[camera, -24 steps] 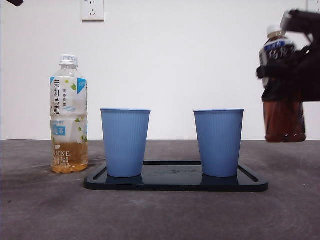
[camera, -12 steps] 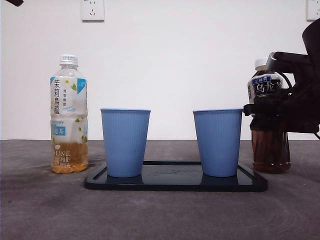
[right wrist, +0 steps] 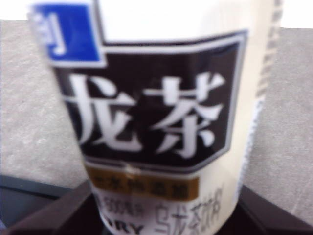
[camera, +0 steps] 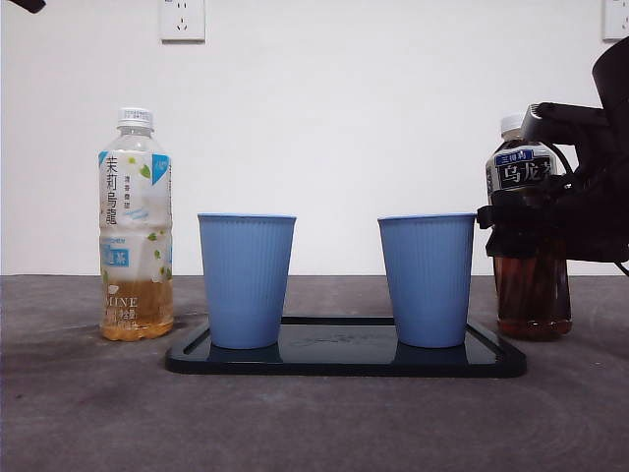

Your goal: Pour the drink into the cup

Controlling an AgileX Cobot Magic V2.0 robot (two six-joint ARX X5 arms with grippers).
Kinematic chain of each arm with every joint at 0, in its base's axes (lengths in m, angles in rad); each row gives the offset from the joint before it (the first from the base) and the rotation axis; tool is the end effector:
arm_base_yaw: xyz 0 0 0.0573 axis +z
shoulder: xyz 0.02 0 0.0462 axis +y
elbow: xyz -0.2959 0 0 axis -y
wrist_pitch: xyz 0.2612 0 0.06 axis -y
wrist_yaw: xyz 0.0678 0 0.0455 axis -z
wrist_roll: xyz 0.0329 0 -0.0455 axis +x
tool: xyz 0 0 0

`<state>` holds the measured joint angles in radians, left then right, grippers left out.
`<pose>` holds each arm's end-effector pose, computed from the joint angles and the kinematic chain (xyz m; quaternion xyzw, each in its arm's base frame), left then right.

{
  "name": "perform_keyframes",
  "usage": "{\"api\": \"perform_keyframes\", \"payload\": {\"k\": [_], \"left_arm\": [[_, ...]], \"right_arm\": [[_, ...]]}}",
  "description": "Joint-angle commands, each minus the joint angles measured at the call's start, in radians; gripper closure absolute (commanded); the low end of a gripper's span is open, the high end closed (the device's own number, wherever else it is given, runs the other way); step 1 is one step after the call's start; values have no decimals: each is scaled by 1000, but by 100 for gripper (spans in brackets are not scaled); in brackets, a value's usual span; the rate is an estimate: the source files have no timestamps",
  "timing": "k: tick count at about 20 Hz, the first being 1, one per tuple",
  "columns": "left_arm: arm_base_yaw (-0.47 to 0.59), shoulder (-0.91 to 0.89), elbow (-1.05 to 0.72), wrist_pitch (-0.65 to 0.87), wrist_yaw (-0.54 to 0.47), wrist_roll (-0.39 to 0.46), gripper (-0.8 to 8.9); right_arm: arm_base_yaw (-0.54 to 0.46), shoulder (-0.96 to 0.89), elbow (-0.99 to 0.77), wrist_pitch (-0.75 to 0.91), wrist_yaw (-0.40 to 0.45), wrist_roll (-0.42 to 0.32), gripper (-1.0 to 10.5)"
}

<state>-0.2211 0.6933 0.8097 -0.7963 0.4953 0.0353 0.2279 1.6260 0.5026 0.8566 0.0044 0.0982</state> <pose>0.1138 -0.0416 0.3217 -0.0300 0.3244 -0.3363 0.8836 0.2928 0.0678 0.1629 0.0329 0.1374 0.1039 0.9845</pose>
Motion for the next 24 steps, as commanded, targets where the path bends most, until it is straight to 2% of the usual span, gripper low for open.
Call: {"api": "perform_keyframes", "payload": {"k": [1,7,10,14,18,24], "left_arm": [[-4,5,20,6,-2,7,312],[-4,5,20,3,-2,6,312],[-4,5,20,5,-2,7,312],[-4,5,20,5,-2,6,312],[-4,5,20,3,-2,6,312],[-4,5,20,3,-2,6,312]], "right_arm": [[2,6,21,-13,24,-34,637],[-3,-11,21,-38,46,-36,637],[-8,-53,21,-63,52,-59,636],[-8,-103,21,-134,48,-77,601],[-8,-114,21,-163,42,-84,516],[-8,-139,21,-210,41,-83,503]]}}
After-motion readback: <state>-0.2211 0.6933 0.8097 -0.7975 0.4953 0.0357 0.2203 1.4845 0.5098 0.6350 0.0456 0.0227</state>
